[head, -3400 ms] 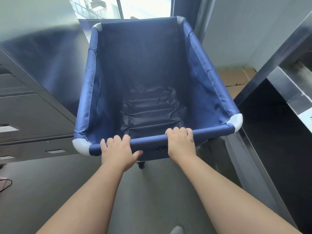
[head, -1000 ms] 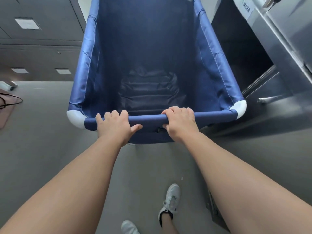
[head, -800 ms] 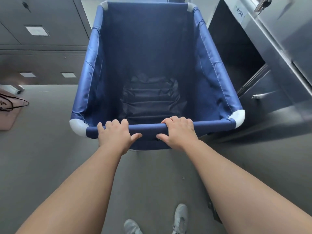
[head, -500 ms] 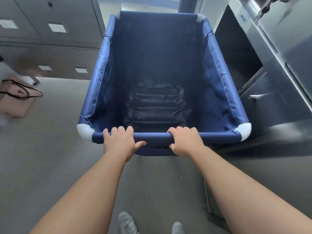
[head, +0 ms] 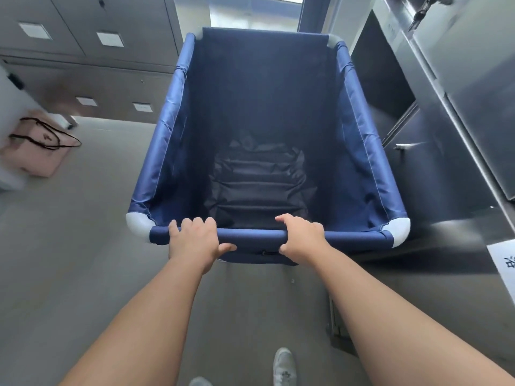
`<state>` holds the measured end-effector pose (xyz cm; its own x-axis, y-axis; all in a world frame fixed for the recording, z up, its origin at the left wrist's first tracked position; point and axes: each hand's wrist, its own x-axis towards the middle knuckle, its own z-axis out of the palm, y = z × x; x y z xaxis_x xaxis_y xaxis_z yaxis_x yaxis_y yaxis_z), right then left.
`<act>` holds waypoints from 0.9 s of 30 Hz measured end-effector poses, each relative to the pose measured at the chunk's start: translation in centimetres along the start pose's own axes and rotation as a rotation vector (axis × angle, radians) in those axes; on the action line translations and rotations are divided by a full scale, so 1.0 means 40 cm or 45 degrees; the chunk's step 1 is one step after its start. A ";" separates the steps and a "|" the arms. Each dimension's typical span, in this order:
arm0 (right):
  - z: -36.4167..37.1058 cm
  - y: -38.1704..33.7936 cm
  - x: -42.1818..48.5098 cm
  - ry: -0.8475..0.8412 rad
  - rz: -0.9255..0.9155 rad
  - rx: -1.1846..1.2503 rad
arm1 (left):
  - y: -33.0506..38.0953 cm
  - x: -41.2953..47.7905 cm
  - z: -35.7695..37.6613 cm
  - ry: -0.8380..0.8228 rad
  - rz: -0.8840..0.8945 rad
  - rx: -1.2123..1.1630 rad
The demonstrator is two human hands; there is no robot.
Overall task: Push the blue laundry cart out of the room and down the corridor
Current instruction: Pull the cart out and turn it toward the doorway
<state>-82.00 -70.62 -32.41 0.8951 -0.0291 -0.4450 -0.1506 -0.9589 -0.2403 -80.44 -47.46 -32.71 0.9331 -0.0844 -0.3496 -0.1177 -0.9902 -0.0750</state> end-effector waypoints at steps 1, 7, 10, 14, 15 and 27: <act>0.004 -0.006 -0.004 -0.007 0.013 -0.014 | -0.006 0.000 0.004 0.011 0.012 -0.001; 0.045 -0.033 -0.044 0.028 0.032 -0.040 | -0.044 -0.019 0.026 0.014 0.044 -0.032; 0.053 -0.019 -0.084 0.062 0.064 -0.135 | -0.068 -0.045 0.037 0.021 0.067 -0.022; 0.063 -0.008 -0.135 0.051 0.168 -0.254 | -0.091 -0.070 0.037 0.035 0.106 0.025; 0.066 -0.009 -0.136 0.037 0.174 -0.261 | -0.096 -0.075 0.039 0.045 0.119 0.038; 0.087 0.026 -0.129 0.060 0.258 -0.398 | -0.054 -0.109 0.051 0.032 0.078 0.024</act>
<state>-88.23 -70.47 -33.36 0.8796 -0.2328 -0.4149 -0.1976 -0.9721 0.1265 -84.95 -44.73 -32.91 0.9321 -0.1477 -0.3307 -0.1809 -0.9809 -0.0718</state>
